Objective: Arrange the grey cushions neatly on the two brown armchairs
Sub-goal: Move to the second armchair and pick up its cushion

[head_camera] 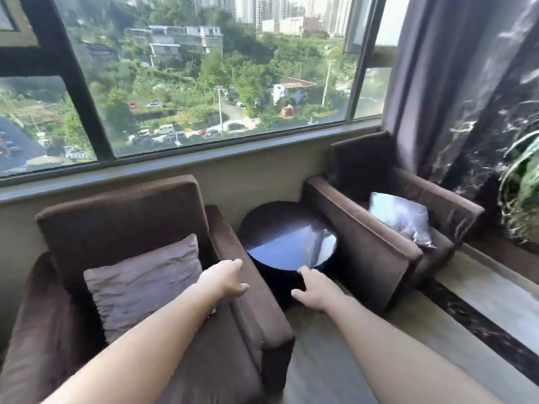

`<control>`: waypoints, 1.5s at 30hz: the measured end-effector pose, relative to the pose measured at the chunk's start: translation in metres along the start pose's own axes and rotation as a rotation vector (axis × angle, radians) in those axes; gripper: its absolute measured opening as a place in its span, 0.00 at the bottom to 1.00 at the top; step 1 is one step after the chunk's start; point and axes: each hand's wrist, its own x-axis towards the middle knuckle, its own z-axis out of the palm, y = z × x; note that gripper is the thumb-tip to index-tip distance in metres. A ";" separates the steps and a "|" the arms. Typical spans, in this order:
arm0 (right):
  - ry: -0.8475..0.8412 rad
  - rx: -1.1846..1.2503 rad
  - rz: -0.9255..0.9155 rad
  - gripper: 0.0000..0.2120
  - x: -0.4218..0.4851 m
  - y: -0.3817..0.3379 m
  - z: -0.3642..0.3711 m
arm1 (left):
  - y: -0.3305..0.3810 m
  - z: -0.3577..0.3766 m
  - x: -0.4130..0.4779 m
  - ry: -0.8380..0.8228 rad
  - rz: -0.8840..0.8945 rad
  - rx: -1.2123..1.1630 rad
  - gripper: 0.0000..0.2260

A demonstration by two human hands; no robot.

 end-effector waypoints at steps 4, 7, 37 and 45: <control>0.062 0.073 0.223 0.28 -0.049 0.127 -0.033 | 0.129 0.026 0.039 -0.043 0.153 0.016 0.20; 0.109 0.110 0.355 0.26 -0.083 0.205 -0.055 | 0.219 0.038 0.063 -0.068 0.283 0.039 0.20; 0.070 0.204 0.660 0.25 0.103 0.691 -0.292 | 0.737 0.078 0.486 -0.260 0.713 0.161 0.23; 0.022 0.187 0.557 0.25 0.196 0.841 -0.360 | 0.841 0.095 0.598 -0.268 0.528 0.148 0.23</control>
